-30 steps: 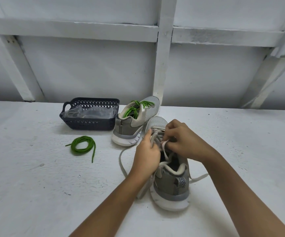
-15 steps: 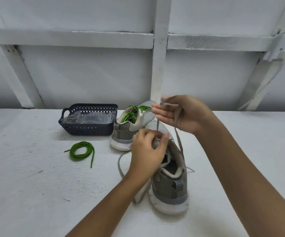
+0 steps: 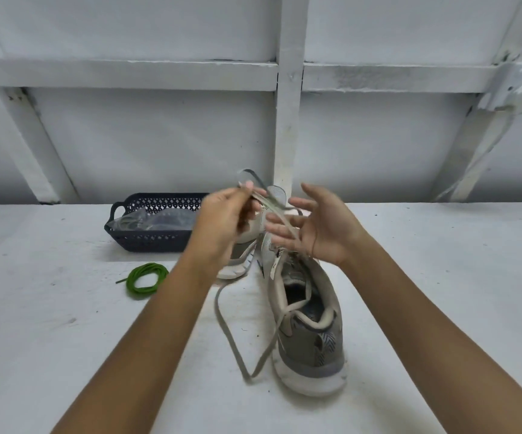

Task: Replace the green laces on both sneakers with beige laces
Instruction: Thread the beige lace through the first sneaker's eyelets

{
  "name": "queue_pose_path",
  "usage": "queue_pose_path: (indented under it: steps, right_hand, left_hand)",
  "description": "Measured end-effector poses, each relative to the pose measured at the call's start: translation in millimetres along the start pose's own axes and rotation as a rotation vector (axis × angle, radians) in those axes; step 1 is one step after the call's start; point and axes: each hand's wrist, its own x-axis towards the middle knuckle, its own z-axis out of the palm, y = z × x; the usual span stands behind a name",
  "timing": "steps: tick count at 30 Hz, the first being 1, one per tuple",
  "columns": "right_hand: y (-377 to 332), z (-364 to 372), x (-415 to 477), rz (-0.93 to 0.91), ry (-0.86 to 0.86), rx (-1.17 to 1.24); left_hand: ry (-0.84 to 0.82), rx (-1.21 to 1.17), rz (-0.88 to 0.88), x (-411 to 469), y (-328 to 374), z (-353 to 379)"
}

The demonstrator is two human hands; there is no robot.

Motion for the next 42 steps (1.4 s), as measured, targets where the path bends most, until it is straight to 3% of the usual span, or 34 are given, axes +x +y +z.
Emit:
queue_pose_path:
  steps: [5, 12, 16, 20, 27, 29, 37, 42]
  right_hand:
    - [22, -4, -5, -0.092, -0.026, -0.101]
    - [20, -16, -13, -0.169, -0.074, -0.215]
    - [13, -27, -16, -0.214, 0.048, -0.28]
    - [15, -48, -16, -0.238, 0.224, -0.482]
    - [35, -61, -9, -0.216, 0.328, -0.44]
    - [38, -63, -9, -0.243, 0.327, -0.408]
    - [58, -62, -1, -0.325, 0.351, -0.208]
    - [63, -58, 4, -0.384, 0.415, -0.186]
  left_hand:
    - [0.073, -0.047, -0.11, 31, 16, -5]
    - [0.086, 0.059, -0.125, 52, 18, -3]
    - [-0.015, 0.601, -0.202, 46, 7, 4]
    - [-0.17, 1.102, -0.024, 23, -17, 18]
    - [-0.377, 1.372, -0.071, 3, -59, 42]
    - [-0.356, 1.277, -0.072, 4, -63, 41]
    - [-0.212, 0.318, -0.289, -9, -68, 34]
    - [-0.229, 0.223, -0.299, -9, -70, 29]
